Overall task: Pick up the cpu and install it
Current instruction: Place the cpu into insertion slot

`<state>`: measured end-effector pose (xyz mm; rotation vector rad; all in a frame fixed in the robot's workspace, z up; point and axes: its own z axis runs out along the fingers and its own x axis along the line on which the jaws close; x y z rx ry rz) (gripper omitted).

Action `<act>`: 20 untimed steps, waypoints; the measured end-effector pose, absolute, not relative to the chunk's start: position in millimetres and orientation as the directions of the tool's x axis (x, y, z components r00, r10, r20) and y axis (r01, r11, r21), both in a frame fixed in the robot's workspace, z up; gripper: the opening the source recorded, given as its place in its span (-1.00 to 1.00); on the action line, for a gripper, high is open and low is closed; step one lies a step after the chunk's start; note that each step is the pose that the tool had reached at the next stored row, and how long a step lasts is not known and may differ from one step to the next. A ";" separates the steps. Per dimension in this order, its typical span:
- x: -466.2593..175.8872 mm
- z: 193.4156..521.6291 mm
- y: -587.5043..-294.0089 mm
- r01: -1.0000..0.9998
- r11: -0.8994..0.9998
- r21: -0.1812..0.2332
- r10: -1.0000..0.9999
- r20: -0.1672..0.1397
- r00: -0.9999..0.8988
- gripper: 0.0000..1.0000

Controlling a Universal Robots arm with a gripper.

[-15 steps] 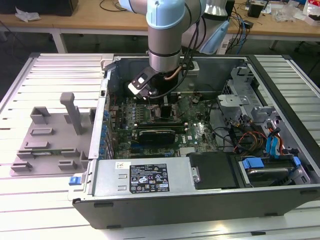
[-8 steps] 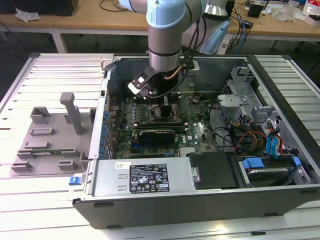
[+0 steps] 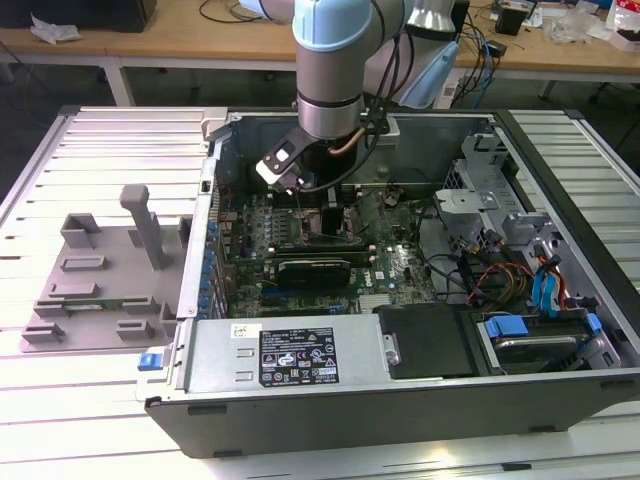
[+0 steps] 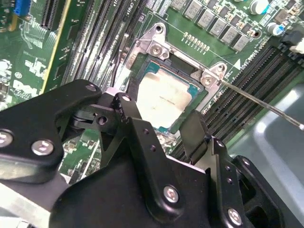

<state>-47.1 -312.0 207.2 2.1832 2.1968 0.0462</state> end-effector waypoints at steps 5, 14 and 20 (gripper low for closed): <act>-47.1 209.6 -312.0 0.999 0.006 0.052 1.000 -0.010 -0.006 0.23; -47.1 210.0 -312.0 0.999 0.006 0.052 1.000 -0.010 -0.006 -0.78; -47.3 209.6 -312.1 0.999 0.007 0.052 1.000 -0.011 -0.007 -0.79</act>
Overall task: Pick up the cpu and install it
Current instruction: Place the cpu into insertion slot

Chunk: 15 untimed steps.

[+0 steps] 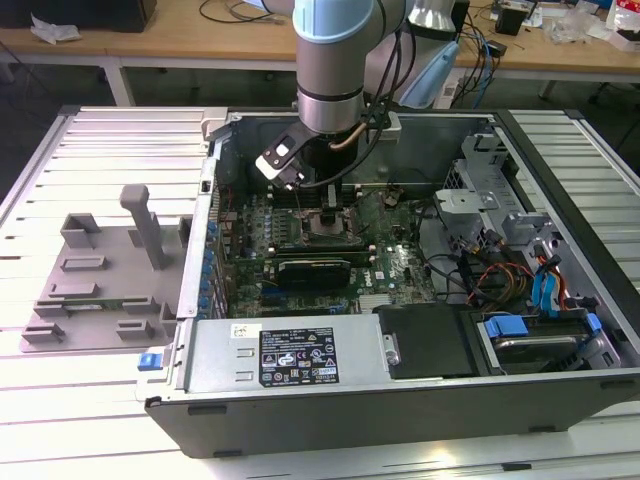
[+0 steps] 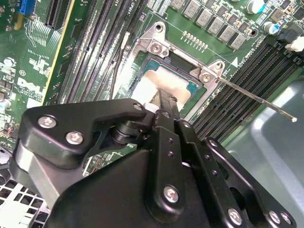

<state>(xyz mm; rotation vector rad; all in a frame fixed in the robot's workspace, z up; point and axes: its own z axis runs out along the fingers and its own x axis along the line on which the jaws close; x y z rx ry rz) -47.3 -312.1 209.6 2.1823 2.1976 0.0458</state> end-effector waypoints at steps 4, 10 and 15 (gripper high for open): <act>-47.6 203.9 -312.7 0.998 0.024 0.052 1.000 -0.011 -0.023 -0.79; -47.5 203.5 -312.5 0.998 0.046 0.052 0.999 -0.010 -0.045 -0.79; -47.5 212.0 -312.5 0.998 0.046 0.052 0.999 -0.010 -0.045 -0.79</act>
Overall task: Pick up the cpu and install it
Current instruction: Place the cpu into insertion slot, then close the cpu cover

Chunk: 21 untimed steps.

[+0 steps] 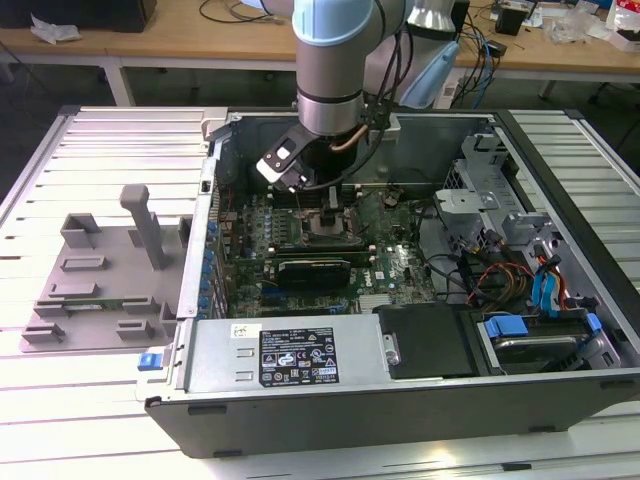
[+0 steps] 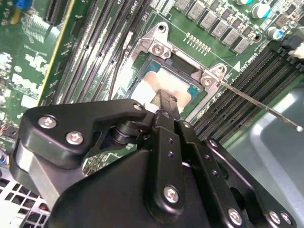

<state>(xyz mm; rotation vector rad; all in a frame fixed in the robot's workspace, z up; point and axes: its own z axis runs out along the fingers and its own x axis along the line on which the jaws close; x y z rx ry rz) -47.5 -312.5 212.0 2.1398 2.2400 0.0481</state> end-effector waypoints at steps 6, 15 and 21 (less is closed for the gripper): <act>-47.5 243.3 -312.5 0.998 0.046 0.052 0.999 -0.010 -0.046 -0.79; -47.5 245.3 -312.5 0.998 0.046 0.052 0.999 -0.010 -0.045 -0.79; -47.5 246.5 -312.5 0.998 0.046 0.052 0.999 -0.010 -0.046 -0.79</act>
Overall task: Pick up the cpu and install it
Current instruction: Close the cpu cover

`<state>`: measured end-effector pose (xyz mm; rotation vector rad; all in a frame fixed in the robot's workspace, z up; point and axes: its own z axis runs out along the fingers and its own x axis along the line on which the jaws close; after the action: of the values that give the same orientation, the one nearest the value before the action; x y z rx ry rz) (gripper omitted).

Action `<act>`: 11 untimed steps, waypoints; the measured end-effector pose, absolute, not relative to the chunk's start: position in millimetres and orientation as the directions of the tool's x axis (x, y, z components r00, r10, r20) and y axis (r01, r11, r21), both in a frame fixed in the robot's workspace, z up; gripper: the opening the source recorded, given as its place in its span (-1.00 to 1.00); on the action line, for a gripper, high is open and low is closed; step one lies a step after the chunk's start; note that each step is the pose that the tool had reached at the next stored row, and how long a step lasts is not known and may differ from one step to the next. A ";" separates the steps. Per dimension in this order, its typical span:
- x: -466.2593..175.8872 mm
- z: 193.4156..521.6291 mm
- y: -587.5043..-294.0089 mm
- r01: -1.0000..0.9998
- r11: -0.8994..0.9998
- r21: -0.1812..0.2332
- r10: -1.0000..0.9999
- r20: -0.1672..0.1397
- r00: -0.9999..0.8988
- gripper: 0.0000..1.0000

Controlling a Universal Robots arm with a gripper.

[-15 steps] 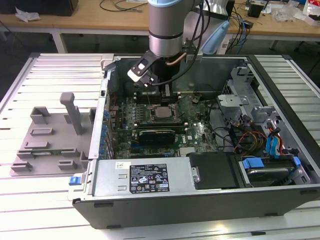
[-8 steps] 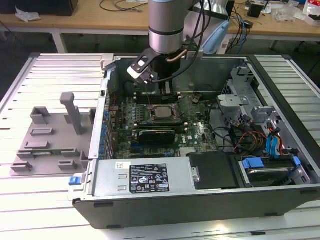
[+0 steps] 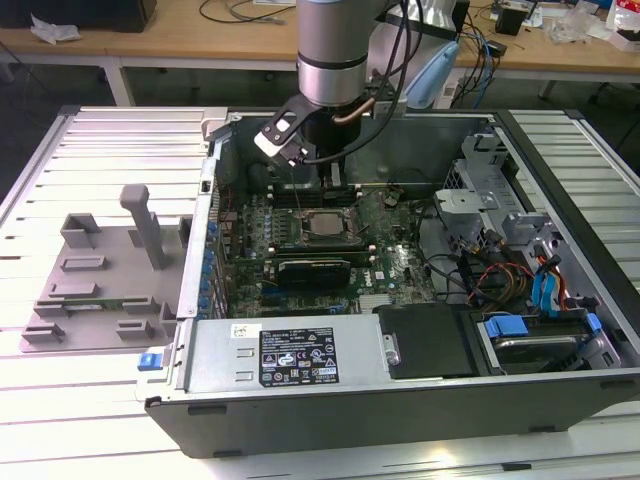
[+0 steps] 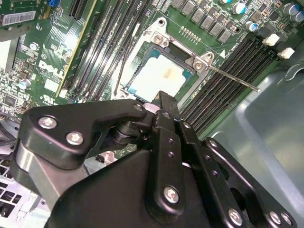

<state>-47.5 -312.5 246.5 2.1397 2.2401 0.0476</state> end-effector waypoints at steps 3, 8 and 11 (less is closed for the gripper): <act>-47.5 247.4 -312.5 0.998 0.046 0.052 0.999 -0.010 -0.046 -0.79; -47.5 247.9 -312.5 0.998 0.046 0.052 0.999 -0.010 -0.045 -0.79; -47.5 252.9 -312.6 0.998 0.046 0.052 0.999 -0.010 -0.046 -0.79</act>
<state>-47.5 -312.6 252.9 2.1397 2.2400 0.0476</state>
